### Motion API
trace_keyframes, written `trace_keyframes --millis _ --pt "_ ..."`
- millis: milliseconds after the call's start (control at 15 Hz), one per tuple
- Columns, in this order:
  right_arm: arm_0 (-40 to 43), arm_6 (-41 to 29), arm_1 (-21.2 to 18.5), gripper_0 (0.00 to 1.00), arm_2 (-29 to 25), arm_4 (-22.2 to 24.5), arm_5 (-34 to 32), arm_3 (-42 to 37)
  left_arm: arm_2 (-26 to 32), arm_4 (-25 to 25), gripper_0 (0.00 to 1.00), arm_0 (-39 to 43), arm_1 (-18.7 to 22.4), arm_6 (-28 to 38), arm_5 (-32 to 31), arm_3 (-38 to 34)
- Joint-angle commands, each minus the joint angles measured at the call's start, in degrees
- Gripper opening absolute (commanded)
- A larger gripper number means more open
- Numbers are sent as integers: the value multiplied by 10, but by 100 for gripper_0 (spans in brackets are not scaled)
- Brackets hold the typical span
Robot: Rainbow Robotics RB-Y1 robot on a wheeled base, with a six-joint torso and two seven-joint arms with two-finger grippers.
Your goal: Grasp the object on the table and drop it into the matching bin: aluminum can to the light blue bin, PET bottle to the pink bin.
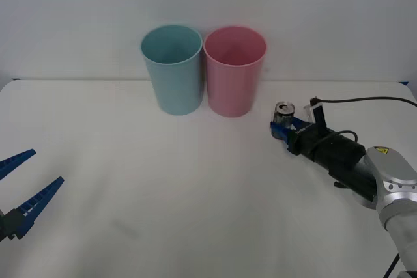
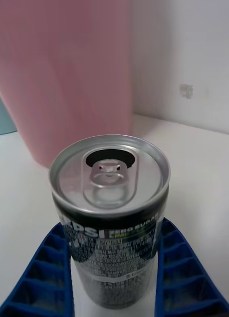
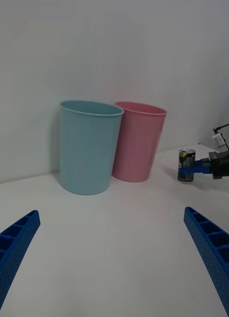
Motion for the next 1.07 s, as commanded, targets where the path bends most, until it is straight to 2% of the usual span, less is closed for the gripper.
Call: trace_keyframes --millis 67,467,600,867,1067 --pt "0 2 0 0 0 -9 -3 -1 0 0 100 0 0 0 0 0" --pt "5 2 -10 0 -5 -19 -24 -25 0 0 100 0 0 0 0 0" --pt "26 -4 -24 0 -8 -29 -39 -69 0 0 100 0 0 0 0 0" --pt "89 -92 -63 0 -7 -31 -43 -195 0 0 100 0 0 0 0 0" --pt "108 -146 -92 0 -10 -47 -45 -248 0 0 100 0 0 0 0 0"
